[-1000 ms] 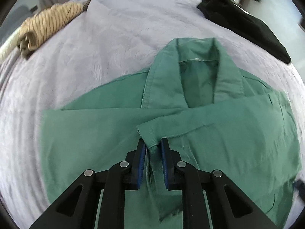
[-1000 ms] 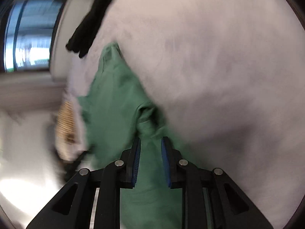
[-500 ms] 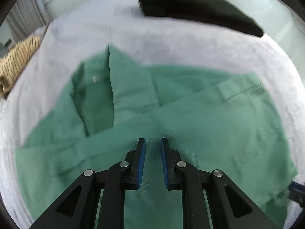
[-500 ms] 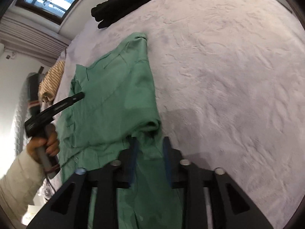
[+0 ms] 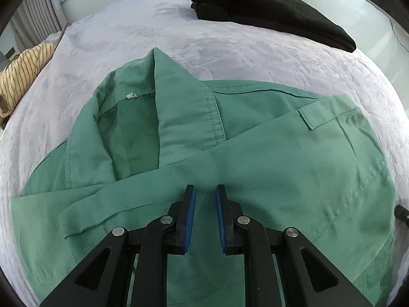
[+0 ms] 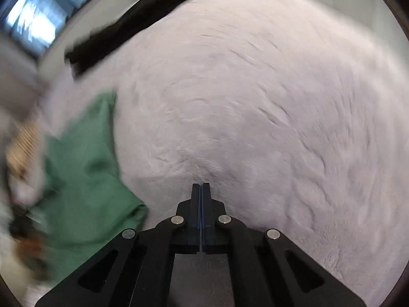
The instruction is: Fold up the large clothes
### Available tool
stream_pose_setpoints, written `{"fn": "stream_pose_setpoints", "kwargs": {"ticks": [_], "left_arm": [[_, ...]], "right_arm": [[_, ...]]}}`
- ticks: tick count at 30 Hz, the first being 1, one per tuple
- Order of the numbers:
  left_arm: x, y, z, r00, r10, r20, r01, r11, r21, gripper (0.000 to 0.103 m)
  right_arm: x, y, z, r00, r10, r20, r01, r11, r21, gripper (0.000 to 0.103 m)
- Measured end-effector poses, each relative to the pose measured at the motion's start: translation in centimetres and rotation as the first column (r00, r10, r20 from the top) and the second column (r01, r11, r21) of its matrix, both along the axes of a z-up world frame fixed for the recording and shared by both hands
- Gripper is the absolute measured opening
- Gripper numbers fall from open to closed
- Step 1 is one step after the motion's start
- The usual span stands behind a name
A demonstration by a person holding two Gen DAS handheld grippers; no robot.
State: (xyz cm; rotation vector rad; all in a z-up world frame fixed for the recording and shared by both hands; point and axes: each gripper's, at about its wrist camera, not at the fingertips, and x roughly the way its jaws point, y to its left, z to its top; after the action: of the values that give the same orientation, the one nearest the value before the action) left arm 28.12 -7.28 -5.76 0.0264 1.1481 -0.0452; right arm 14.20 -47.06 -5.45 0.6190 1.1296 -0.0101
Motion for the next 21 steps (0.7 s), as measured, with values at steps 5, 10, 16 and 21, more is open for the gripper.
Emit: {"fn": "stream_pose_setpoints", "kwargs": {"ticks": [5,10,16,21], "left_arm": [[-1.0,1.1,1.8,0.999,0.037,-0.005,-0.037,0.999,0.002,0.018],[-2.6,3.5,2.3,0.997,0.076,-0.018,-0.075,0.997,0.031,0.018],[-3.7,4.9,-0.2,0.992,0.124,-0.038,-0.123,0.992,0.038,0.018],[-4.1,3.9,-0.5,0.994,0.105,-0.01,-0.103,0.99,0.099,0.018]], "right_arm": [[-0.7,1.5,3.8,0.986,0.152,0.07,-0.153,0.988,0.018,0.006],[2.8,5.1,3.5,0.958,0.279,0.067,-0.279,0.96,-0.014,0.054],[2.7,5.1,-0.5,0.961,0.274,-0.03,-0.268,0.955,0.123,0.005],[-0.1,3.2,-1.5,0.98,0.171,-0.103,-0.168,0.985,0.038,0.0]]}}
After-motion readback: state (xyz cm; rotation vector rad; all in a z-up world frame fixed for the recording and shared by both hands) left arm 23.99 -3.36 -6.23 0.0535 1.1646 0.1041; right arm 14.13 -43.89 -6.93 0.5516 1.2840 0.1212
